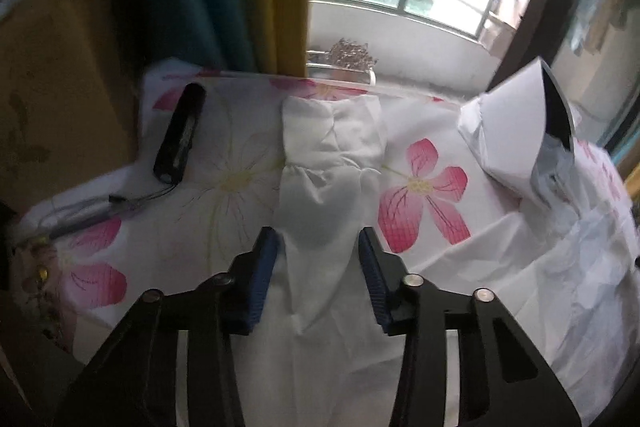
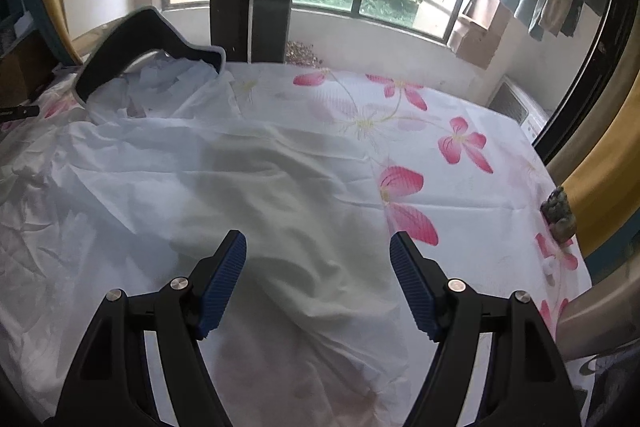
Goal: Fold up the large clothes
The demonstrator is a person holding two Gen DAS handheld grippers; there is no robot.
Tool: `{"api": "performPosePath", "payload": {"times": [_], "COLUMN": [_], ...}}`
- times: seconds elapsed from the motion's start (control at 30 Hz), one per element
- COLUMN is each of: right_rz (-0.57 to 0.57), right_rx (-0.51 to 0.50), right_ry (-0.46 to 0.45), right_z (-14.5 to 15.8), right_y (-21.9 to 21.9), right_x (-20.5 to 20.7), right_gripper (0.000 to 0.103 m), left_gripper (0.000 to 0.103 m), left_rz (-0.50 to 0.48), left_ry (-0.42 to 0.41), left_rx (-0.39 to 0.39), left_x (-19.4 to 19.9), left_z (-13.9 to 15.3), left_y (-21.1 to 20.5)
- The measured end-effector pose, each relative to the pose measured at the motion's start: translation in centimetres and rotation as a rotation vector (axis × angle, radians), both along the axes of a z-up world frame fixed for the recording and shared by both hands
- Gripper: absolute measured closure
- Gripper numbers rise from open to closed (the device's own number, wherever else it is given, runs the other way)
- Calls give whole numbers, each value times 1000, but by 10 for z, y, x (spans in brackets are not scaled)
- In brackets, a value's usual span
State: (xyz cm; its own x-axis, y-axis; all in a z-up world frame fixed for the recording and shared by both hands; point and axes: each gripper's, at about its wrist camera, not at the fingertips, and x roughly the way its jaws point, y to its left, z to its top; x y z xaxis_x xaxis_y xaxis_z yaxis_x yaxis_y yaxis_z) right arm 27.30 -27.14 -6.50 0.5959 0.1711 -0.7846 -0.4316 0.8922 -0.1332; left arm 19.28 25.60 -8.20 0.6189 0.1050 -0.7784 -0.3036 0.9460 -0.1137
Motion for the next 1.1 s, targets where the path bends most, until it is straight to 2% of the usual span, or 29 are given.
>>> {"api": "performPosePath", "payload": {"times": [0.03, 0.07, 0.17, 0.33, 0.63, 0.77, 0.9, 1.1], "right_rz": [0, 0, 13, 39, 40, 31, 29, 6], "right_rx": [1, 1, 5, 13, 66, 90, 125, 176], "right_ry": [4, 8, 5, 10, -17, -28, -40, -53], "right_z": [-1, -2, -1, 1, 13, 17, 20, 22], "right_y": [1, 2, 7, 11, -5, -14, -27, -52], "right_x": [0, 1, -2, -8, -23, -28, -34, -40], "right_gripper": [29, 29, 29, 29, 29, 29, 29, 29], "left_gripper": [81, 94, 99, 99, 99, 99, 99, 99], "left_rz": [-9, -16, -37, -39, -14, -27, -59, -104], "left_ry": [1, 0, -12, -76, -257, -345, -390, -410], "left_rx": [12, 8, -1, 10, 66, 82, 110, 126], "left_x": [1, 1, 0, -11, -45, -59, -65, -65], "left_z": [-1, -1, 0, 22, 102, 140, 165, 179], "left_y": [-2, -3, -6, -11, -27, -50, -75, -112]}}
